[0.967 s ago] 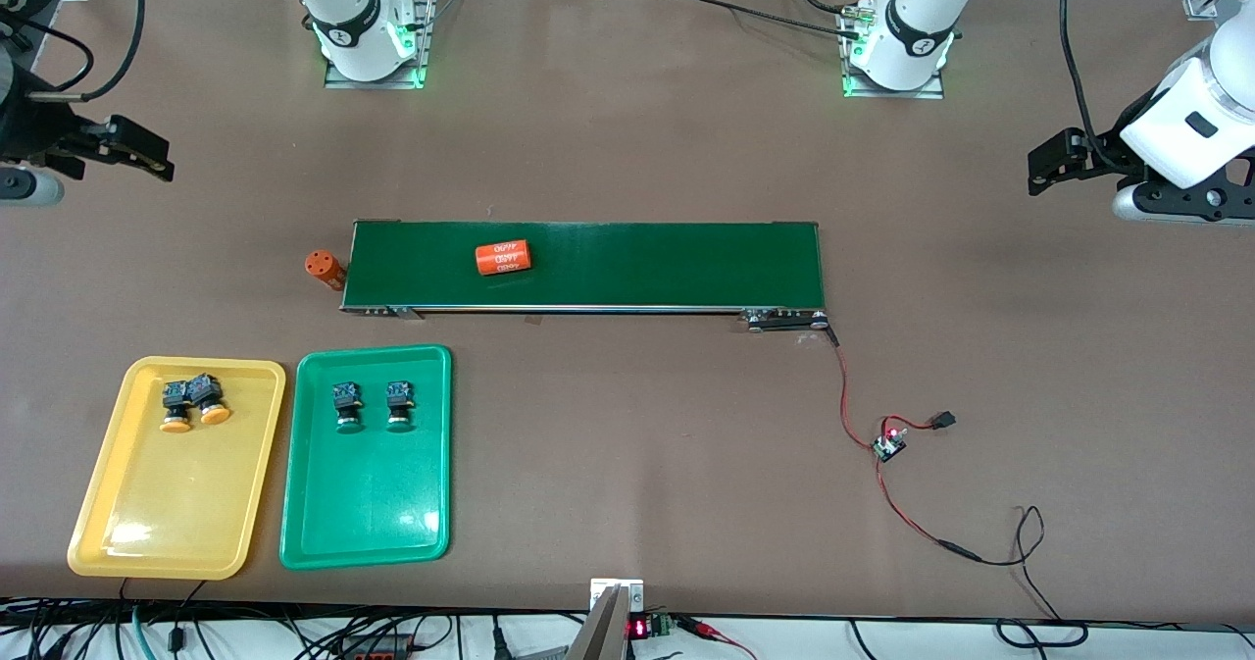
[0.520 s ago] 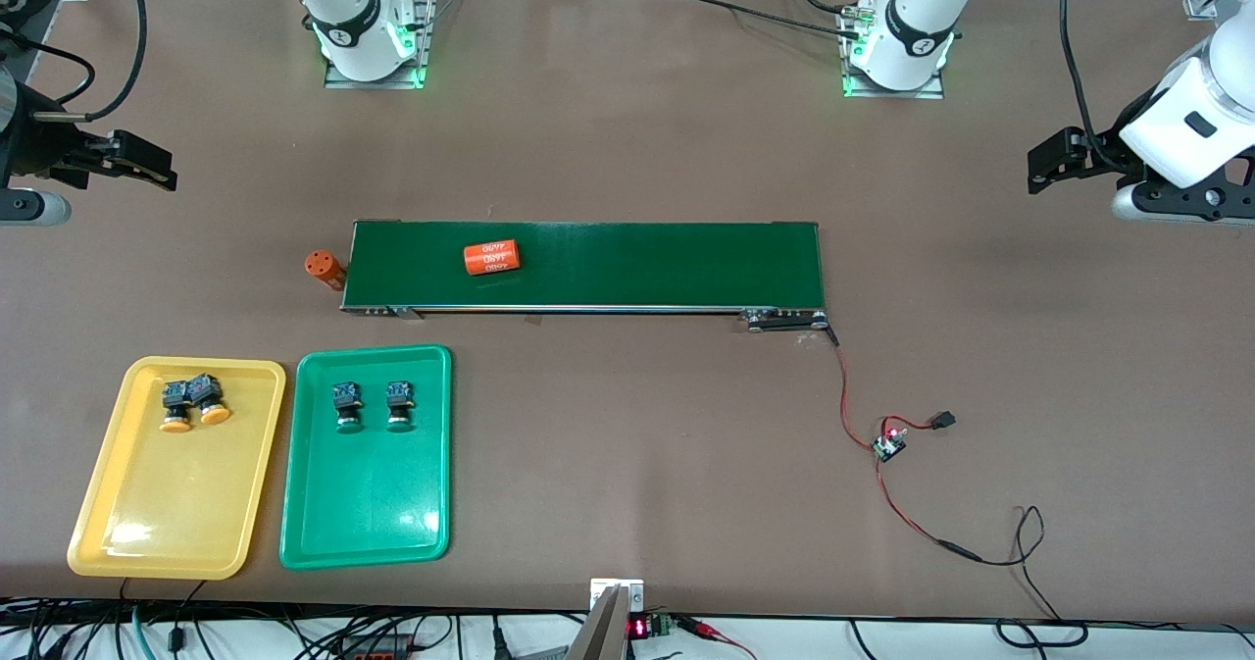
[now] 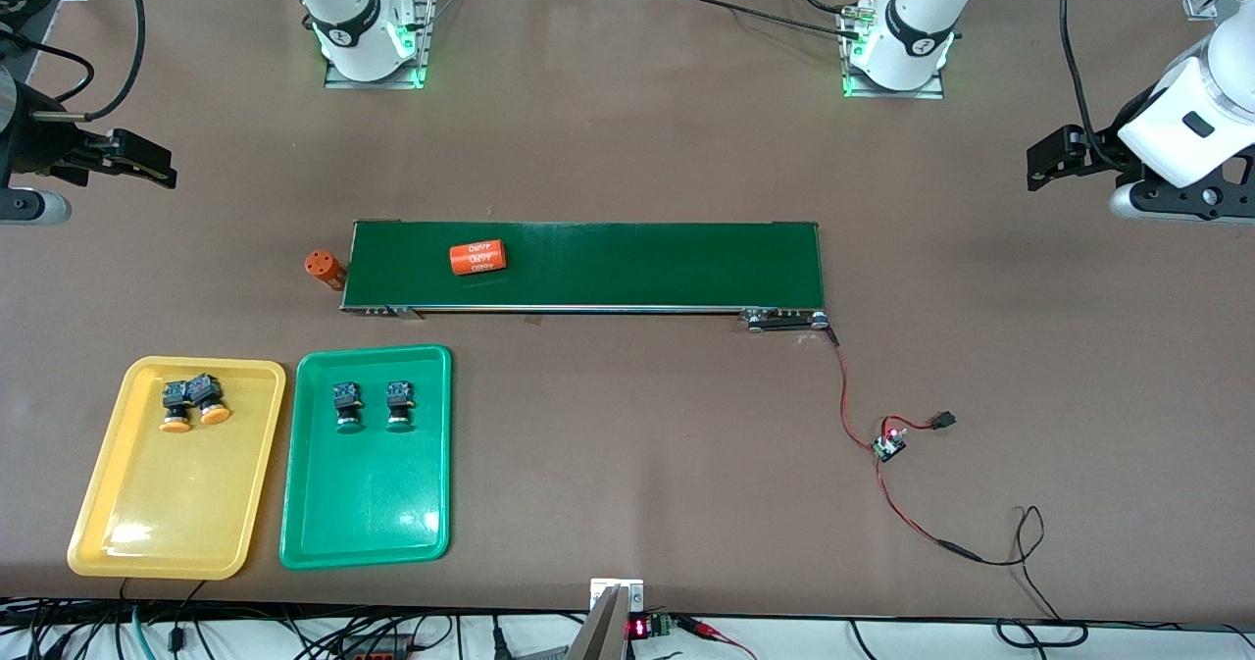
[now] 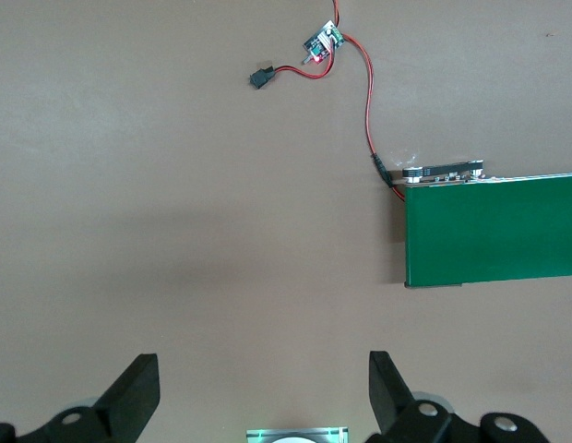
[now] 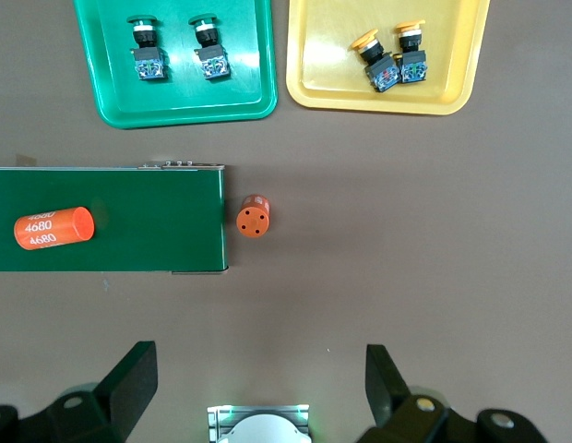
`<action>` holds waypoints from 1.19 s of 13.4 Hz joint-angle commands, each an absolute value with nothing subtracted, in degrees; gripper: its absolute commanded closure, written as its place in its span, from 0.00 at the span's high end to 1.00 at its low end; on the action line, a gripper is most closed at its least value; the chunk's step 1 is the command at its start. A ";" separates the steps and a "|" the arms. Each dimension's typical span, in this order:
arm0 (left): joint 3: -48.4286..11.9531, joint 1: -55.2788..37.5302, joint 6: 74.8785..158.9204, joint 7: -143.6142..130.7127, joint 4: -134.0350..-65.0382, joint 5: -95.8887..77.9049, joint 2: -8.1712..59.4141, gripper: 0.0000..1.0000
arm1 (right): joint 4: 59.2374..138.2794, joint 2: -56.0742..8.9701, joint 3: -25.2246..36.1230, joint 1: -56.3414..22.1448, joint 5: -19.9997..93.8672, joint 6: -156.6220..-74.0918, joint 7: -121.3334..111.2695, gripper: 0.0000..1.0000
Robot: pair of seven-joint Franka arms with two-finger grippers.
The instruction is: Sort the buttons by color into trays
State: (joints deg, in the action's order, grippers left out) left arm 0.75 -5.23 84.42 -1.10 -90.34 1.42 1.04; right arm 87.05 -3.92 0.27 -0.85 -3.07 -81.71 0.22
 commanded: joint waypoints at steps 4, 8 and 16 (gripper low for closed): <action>0.62 -5.45 82.71 -0.70 -88.51 1.32 1.67 1.00 | 88.24 -2.82 0.09 -0.44 -1.93 -81.39 1.05 1.00; 0.53 -5.71 81.75 -0.88 -88.51 1.32 1.49 1.00 | 88.94 -2.38 0.17 -0.35 -1.85 -81.65 1.05 1.00; 0.62 -5.71 81.39 -0.70 -88.33 1.32 1.58 1.00 | 90.26 -1.58 0.35 -0.53 -1.85 -82.44 1.05 1.00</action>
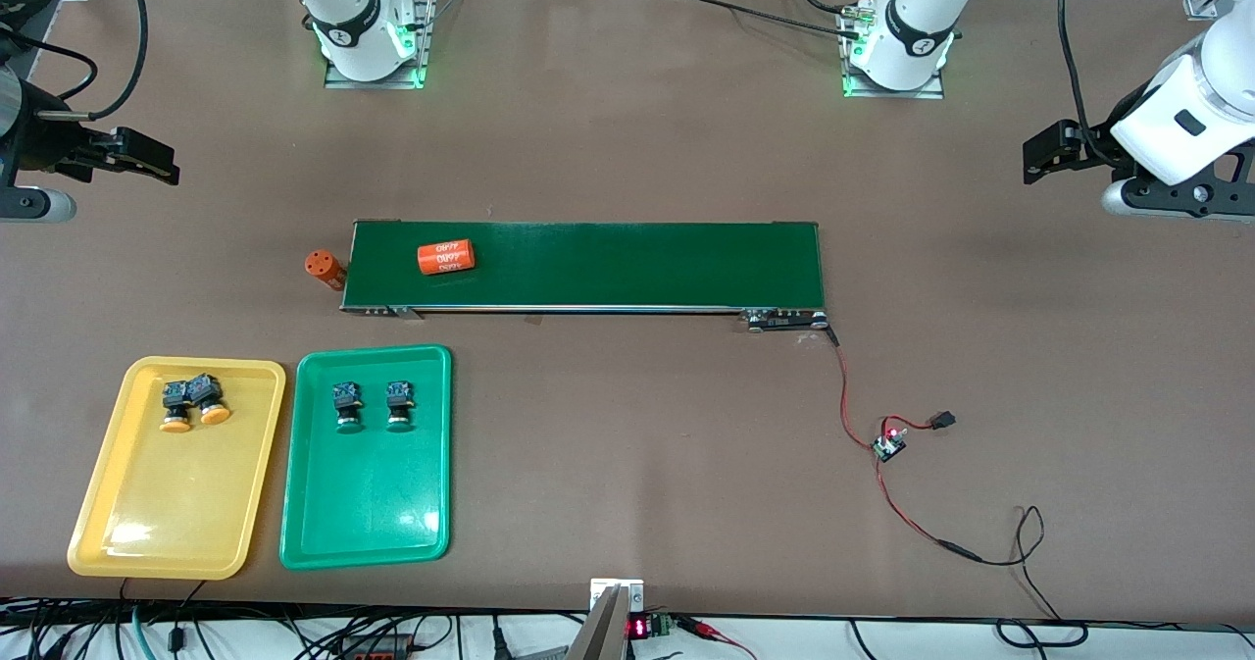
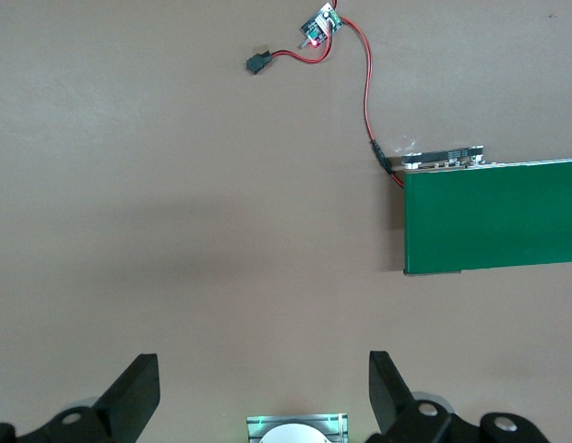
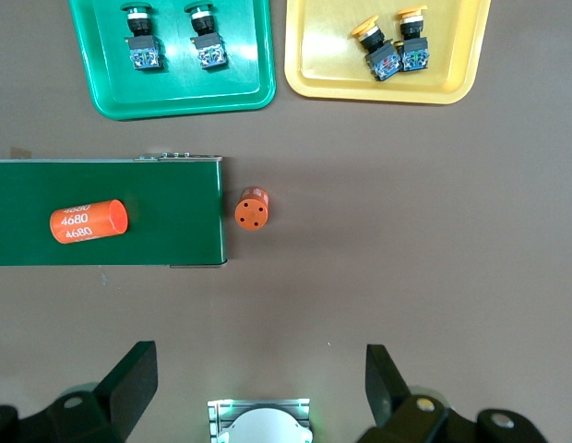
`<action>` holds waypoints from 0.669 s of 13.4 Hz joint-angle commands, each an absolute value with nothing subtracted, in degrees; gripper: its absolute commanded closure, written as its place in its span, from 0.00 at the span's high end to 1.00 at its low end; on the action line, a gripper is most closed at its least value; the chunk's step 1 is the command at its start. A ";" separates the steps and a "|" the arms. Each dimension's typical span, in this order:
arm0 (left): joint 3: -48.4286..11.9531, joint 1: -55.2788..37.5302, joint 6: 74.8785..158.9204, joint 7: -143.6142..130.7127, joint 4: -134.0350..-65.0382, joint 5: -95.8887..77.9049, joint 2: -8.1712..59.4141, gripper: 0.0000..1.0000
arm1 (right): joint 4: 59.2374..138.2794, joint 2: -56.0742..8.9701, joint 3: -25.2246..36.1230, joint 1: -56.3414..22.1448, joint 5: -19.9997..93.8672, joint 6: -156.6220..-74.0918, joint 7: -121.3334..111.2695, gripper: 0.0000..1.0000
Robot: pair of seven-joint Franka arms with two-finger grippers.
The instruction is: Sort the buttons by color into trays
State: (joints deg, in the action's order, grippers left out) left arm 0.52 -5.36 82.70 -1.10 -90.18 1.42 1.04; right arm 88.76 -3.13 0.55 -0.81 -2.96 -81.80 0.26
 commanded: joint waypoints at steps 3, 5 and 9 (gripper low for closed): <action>0.53 -6.06 81.21 -0.88 -87.80 1.32 1.58 1.00 | 90.18 -1.58 0.35 -0.44 -1.85 -82.79 0.97 1.00; -0.34 -6.06 80.78 -1.05 -87.80 1.32 1.58 1.00 | 89.91 -1.67 0.18 -0.53 -2.11 -82.97 0.88 1.00; -0.79 -6.07 80.60 -3.43 -87.54 1.32 1.58 1.00 | 86.23 -2.02 0.09 -0.53 -2.11 -82.35 0.88 1.00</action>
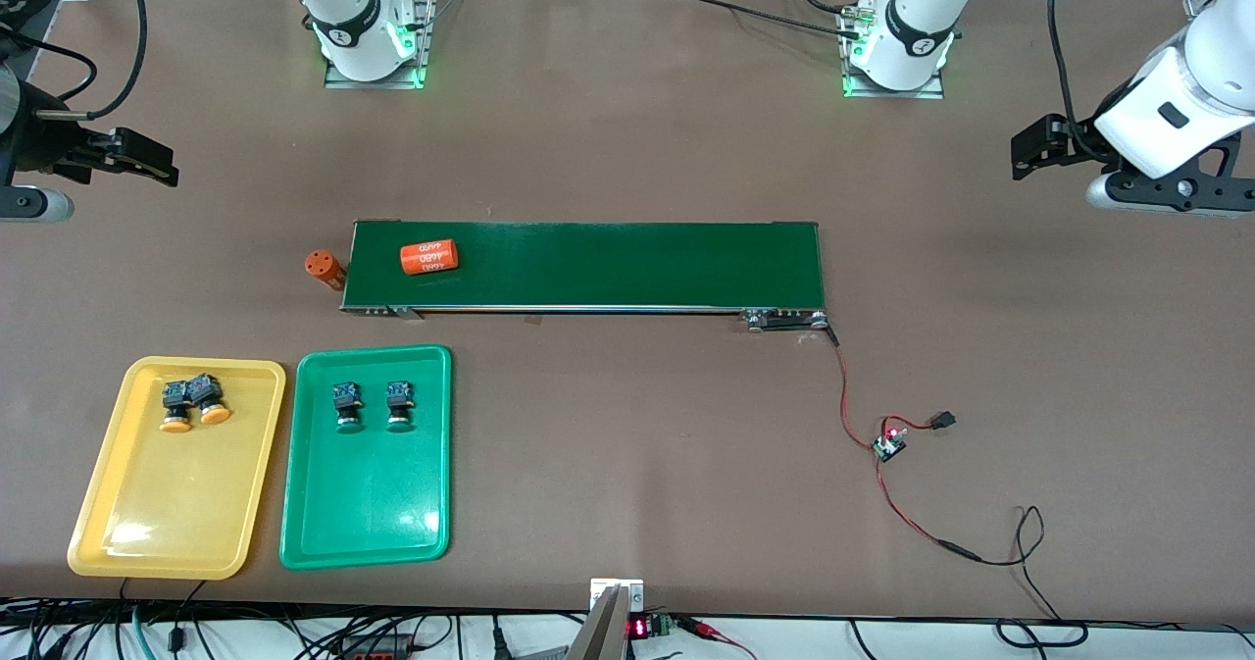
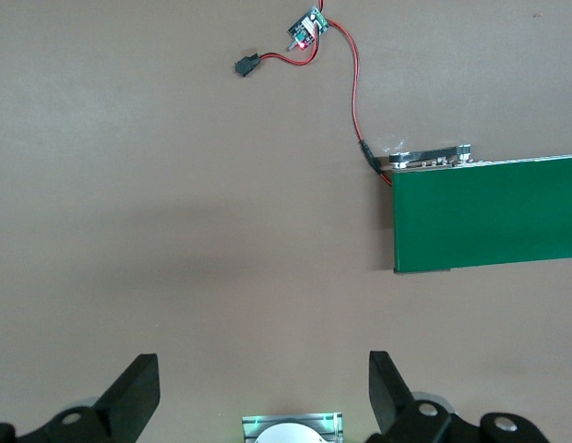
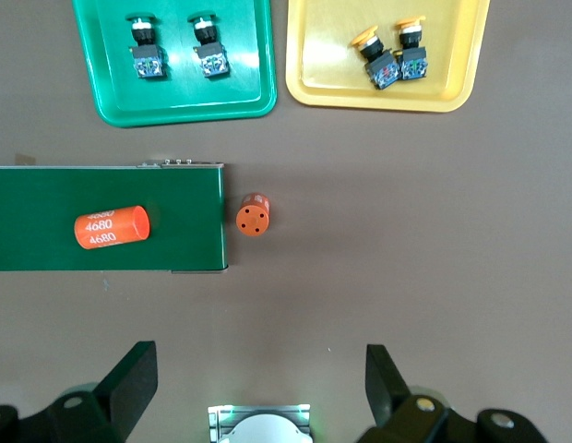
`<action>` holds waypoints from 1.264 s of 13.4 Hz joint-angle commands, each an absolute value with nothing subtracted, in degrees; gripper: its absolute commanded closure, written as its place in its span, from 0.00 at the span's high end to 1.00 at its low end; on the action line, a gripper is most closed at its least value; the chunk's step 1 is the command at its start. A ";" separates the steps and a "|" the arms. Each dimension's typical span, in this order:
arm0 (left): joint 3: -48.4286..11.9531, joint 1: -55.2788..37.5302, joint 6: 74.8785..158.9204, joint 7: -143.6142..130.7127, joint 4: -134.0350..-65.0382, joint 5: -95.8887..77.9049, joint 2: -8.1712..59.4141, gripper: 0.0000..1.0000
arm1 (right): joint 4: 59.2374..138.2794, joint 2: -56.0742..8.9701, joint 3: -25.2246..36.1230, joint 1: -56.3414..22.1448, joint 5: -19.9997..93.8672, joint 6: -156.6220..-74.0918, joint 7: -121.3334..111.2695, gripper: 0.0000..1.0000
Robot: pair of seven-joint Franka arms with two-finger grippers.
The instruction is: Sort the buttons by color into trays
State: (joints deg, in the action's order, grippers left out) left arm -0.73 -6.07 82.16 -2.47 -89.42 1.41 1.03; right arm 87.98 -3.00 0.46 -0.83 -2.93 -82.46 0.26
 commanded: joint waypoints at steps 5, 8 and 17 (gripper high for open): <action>-0.79 -6.06 80.60 -3.34 -87.28 1.23 1.67 1.00 | 86.48 -2.11 0.09 -0.53 -1.93 -83.40 1.23 1.00; -0.79 -6.07 80.60 -3.34 -86.92 1.23 1.76 1.00 | 86.92 -2.20 0.09 -0.62 -1.93 -84.99 1.23 1.00; -0.70 -5.71 80.59 -3.43 -86.92 1.23 1.85 1.00 | 87.10 -2.20 0.09 -0.44 -1.85 -84.38 1.23 1.00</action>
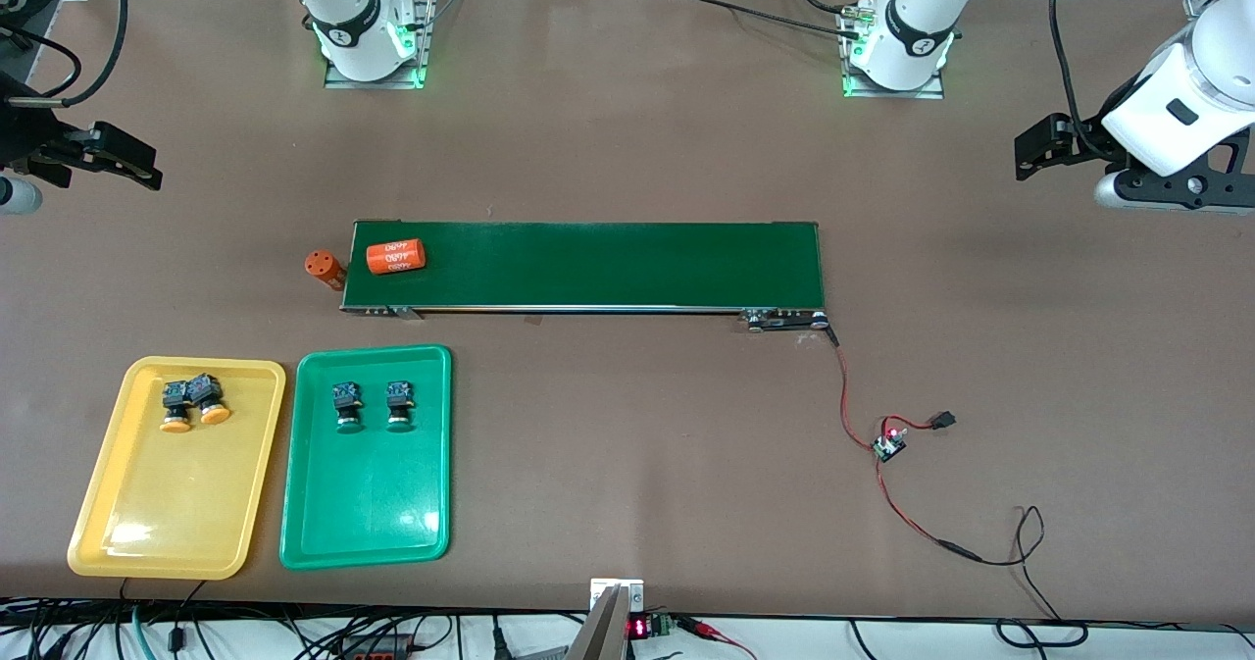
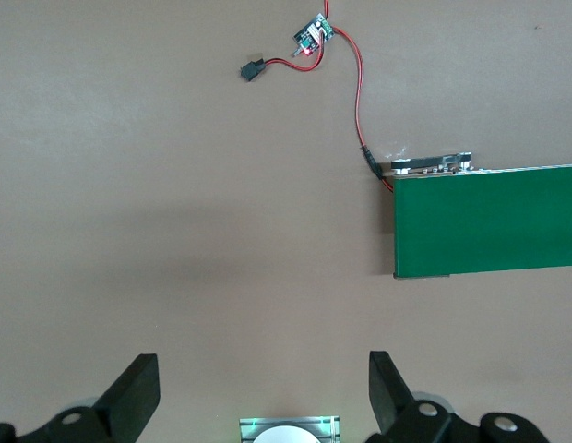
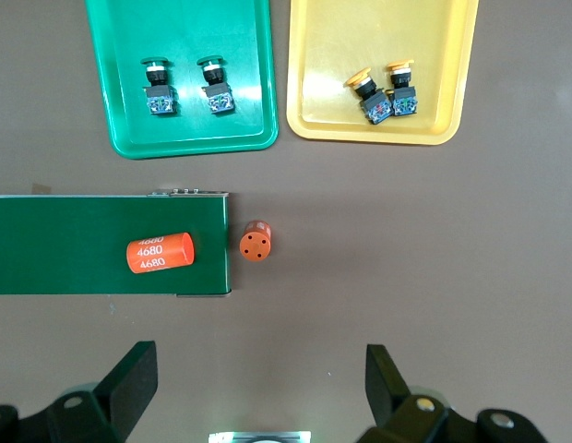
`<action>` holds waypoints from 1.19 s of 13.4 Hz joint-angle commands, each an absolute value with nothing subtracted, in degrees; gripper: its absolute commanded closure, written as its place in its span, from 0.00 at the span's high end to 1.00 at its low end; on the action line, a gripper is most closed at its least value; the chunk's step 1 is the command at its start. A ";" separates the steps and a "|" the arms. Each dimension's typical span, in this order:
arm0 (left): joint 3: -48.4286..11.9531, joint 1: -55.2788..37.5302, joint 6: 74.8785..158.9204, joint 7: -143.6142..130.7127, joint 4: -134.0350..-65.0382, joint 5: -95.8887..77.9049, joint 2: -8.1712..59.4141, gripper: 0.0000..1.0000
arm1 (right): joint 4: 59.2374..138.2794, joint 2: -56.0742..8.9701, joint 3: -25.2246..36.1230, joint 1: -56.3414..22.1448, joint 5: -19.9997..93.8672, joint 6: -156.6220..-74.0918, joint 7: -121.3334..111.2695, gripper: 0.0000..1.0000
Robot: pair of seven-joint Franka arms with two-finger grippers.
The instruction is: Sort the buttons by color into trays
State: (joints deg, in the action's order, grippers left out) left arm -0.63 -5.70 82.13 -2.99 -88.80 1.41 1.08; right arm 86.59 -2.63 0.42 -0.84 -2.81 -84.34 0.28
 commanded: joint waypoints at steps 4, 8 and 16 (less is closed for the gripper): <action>-0.70 -5.98 80.60 -4.57 -86.84 1.23 1.85 1.00 | 87.10 -2.20 0.09 -0.44 -1.85 -84.29 1.23 1.00; -0.70 -6.15 80.60 -4.66 -86.84 1.23 1.85 1.00 | 87.01 -2.20 0.09 -0.44 -1.85 -84.20 1.32 1.00; -0.79 -6.15 80.68 -5.01 -86.84 1.23 1.85 1.00 | 87.01 -2.20 0.09 -0.53 -1.85 -84.02 1.23 1.00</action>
